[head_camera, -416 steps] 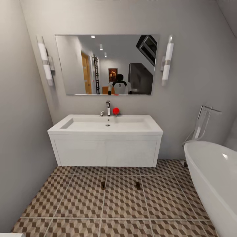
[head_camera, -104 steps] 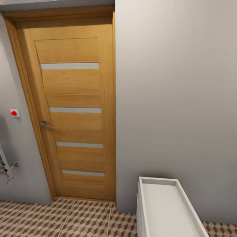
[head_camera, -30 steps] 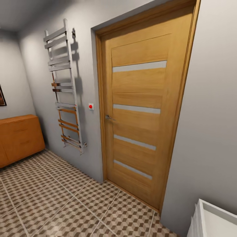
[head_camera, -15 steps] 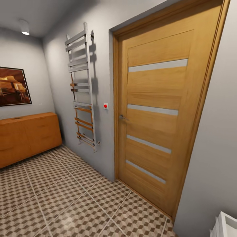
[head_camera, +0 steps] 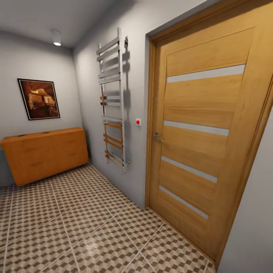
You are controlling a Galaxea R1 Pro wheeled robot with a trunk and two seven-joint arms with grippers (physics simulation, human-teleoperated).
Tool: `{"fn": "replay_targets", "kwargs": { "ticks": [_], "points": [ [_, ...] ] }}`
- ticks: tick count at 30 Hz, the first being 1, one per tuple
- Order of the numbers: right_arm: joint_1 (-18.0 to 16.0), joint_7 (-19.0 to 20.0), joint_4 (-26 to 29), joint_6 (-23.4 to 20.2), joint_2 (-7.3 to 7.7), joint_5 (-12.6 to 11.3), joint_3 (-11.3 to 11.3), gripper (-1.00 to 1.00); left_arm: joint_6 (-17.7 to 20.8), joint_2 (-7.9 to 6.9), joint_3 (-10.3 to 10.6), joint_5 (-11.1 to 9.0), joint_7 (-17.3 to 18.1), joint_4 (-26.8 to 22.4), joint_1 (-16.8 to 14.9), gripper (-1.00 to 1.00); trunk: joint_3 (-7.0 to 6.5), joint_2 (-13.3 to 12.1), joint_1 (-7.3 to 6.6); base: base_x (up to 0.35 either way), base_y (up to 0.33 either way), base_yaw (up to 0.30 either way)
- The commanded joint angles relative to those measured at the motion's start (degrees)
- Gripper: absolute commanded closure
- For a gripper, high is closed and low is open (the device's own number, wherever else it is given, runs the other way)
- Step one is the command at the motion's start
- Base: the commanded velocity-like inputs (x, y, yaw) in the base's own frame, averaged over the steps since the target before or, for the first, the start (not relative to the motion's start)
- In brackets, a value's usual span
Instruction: Take the four mousetraps from the cabinet in the bathroom and place them on the bathroom floor. Make sure all four end up on the same floor surface, and ensure that at least two of them are either under or directly next to the same bathroom sink.
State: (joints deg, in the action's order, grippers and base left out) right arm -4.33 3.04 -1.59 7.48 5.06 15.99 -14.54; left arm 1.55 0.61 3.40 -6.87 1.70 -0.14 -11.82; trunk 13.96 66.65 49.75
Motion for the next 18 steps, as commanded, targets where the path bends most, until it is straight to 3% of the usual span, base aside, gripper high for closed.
{"fn": "replay_targets", "kwargs": {
  "ticks": [1, 18],
  "points": [
    [-0.1, 0.1, -0.2, 0.3, 0.04, 0.4, -0.5, -1.0, 0.2, 0.0, 0.4, -0.6, 0.1, 0.0, 0.0, -1.0, 0.07, 0.0, 0.0, 0.0, 0.0, 0.276],
    [-0.1, 0.2, -0.2, 0.3, 0.04, 0.5, -0.5, -1.0, 0.2, 0.07, 0.3, -0.6, 0.1, 0.0, 0.0, -1.0, 0.07, 0.0, 0.0, 0.0, 0.0, 0.276]
  ]
}}
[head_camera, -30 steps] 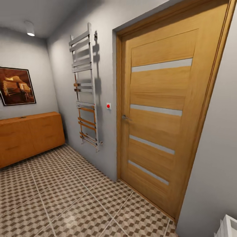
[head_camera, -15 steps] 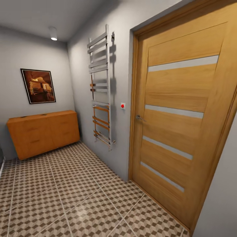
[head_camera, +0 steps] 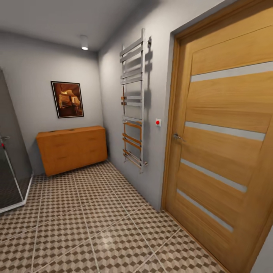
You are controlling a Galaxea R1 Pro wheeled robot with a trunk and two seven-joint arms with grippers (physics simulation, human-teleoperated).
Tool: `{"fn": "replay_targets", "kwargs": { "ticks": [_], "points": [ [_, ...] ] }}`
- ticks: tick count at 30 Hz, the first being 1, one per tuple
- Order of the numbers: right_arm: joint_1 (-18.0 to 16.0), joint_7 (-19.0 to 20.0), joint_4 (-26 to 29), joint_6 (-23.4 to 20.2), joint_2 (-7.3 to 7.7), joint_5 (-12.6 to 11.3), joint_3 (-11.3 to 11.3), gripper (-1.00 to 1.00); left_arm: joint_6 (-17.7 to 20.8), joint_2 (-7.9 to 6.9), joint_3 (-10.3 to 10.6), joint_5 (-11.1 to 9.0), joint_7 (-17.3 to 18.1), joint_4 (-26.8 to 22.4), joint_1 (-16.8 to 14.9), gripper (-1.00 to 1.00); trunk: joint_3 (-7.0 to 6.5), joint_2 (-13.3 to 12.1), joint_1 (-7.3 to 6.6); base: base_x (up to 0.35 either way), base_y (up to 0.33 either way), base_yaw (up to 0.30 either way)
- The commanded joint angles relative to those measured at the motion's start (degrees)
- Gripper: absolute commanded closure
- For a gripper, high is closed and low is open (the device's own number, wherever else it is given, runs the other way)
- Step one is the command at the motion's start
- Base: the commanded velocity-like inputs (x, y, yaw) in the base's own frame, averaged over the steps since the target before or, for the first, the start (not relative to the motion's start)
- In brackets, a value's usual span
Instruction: Take the four mousetraps from the cabinet in the bathroom and place them on the bathroom floor. Make sure all four end up on the same floor surface, and ensure that at least two of them are either under or directly next to the same bathroom sink.
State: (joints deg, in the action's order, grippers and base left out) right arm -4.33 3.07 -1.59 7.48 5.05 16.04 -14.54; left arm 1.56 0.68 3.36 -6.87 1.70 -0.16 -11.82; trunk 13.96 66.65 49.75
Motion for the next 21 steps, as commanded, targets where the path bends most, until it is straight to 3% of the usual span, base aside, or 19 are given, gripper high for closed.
{"fn": "replay_targets", "kwargs": {
  "ticks": [1, 21],
  "points": [
    [-0.1, 0.1, -0.2, 0.3, 0.04, 0.4, -0.5, -1.0, 0.2, 0.0, 0.4, -0.6, 0.1, 0.0, 0.0, -1.0, 0.07, 0.0, 0.0, 0.0, 0.0, 0.276],
    [-0.1, 0.1, -0.2, 0.3, 0.04, 0.5, -0.5, -1.0, 0.1, 1.36, 0.4, -0.7, 0.1, 0.0, 0.0, -1.0, 0.07, 0.0, 0.0, 0.0, 0.0, 0.276]
  ]
}}
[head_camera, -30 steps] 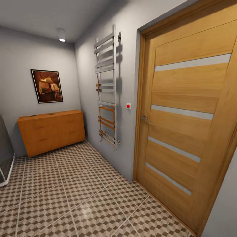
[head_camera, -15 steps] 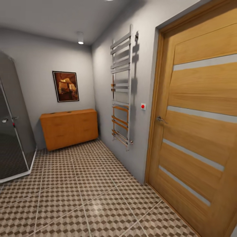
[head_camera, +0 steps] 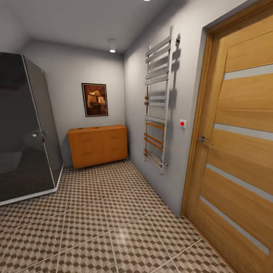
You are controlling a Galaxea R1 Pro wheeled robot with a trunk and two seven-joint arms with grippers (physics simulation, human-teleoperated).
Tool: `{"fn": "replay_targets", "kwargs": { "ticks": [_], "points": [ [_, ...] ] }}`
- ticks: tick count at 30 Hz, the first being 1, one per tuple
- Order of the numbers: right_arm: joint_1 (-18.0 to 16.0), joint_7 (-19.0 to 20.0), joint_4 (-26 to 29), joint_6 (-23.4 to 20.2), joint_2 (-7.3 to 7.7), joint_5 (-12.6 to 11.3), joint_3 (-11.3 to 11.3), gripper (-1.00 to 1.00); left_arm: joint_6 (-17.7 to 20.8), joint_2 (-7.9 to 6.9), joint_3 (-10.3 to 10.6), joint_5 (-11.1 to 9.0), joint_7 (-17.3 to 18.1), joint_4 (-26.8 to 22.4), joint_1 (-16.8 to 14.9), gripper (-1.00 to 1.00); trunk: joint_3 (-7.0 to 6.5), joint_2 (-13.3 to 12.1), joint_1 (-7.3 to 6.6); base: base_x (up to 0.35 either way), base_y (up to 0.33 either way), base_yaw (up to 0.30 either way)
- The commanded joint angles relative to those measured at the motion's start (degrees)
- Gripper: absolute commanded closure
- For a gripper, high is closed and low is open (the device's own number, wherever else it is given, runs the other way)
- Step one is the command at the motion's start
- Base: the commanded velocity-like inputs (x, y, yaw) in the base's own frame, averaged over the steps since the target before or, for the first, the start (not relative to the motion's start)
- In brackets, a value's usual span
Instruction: Take the four mousetraps from the cabinet in the bathroom and place them on the bathroom floor. Make sure all four end up on the same floor surface, and ensure that at least two of them are either under or directly next to the same bathroom sink.
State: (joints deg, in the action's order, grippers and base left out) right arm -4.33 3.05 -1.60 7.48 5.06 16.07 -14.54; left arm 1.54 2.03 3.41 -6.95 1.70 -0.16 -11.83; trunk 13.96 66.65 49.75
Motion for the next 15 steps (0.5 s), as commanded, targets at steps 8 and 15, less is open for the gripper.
{"fn": "replay_targets", "kwargs": {
  "ticks": [8, 15],
  "points": [
    [-0.1, 0.1, -0.2, 0.3, 0.04, 0.4, -0.5, -1.0, 0.2, 0.07, 0.4, -0.6, 0.1, 0.0, 0.0, -1.0, 0.07, 0.0, 0.0, 0.0, 0.0, 0.276],
    [-0.1, 0.1, -0.2, 0.3, 0.04, 0.5, -0.5, -1.0, 0.1, 0.08, 0.4, -0.5, 0.1, 0.0, 0.0, -1.0, 0.07, 0.0, 0.0, 0.0, 0.0, 0.276]
  ]
}}
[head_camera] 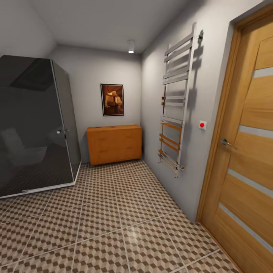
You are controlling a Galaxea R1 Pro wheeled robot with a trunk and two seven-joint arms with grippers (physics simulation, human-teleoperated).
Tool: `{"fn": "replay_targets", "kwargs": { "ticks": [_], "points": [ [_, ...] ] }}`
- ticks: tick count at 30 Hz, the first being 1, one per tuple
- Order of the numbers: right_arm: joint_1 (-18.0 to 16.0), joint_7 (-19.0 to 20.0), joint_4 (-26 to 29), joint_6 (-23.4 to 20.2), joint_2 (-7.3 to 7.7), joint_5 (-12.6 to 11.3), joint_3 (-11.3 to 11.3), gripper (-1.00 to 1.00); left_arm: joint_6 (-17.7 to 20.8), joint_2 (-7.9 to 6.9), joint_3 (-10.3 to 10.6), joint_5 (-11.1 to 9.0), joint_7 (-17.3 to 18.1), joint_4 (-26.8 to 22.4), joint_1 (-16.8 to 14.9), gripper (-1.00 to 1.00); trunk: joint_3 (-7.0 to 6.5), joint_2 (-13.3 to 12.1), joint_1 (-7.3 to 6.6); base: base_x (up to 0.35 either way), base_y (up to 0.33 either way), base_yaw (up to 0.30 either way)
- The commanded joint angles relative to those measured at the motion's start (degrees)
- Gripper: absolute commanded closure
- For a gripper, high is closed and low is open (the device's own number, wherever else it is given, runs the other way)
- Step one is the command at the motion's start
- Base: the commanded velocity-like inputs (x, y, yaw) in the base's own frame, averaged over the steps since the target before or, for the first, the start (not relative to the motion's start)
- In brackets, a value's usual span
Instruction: Take the four mousetraps from the cabinet in the bathroom and place them on the bathroom floor. Make sure all four end up on the same floor surface, and ensure that at least two of them are either under or directly next to the same bathroom sink.
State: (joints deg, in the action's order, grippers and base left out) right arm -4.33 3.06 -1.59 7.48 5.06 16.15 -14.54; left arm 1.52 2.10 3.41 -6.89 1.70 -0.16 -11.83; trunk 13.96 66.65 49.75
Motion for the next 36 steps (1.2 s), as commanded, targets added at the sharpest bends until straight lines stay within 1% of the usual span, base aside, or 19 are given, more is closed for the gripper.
{"fn": "replay_targets", "kwargs": {
  "ticks": [1, 12, 18, 24, 36],
  "points": [
    [-0.1, 0.1, -0.2, 0.3, 0.04, 0.4, -0.5, -1.0, 0.2, 0.0, 0.4, -0.6, 0.1, 0.0, 0.0, -1.0, 0.07, 0.0, 0.0, 0.0, 0.0, 0.276],
    [-0.1, 0.1, -0.2, 0.3, 0.04, 0.5, -0.5, -1.0, 0.2, 0.01, 0.4, -0.7, 0.1, 0.0, 0.0, -1.0, 0.07, 0.0, 0.0, 0.007, 0.0, 0.276],
    [-0.1, 0.1, -0.2, 0.3, 0.04, 0.4, -0.5, -1.0, 0.2, -0.04, 0.4, -0.7, 0.1, 0.0, 0.0, -1.0, 0.07, 0.0, 0.0, 0.174, 0.0, 0.232],
    [-0.1, 0.2, -0.2, 0.3, 0.04, 0.5, -0.5, -1.0, 0.2, -0.07, 0.4, -0.7, 0.1, 0.0, 0.0, -1.0, 0.07, 0.0, 0.0, 0.276, 0.0, 0.088],
    [-0.1, 0.2, -0.2, 0.2, 0.08, 0.8, -0.4, -1.0, 0.2, -0.08, 0.4, -0.7, 0.1, 0.0, 0.0, -1.0, 0.07, 0.0, 0.0, 0.316, 0.0, 0.015]
  ]
}}
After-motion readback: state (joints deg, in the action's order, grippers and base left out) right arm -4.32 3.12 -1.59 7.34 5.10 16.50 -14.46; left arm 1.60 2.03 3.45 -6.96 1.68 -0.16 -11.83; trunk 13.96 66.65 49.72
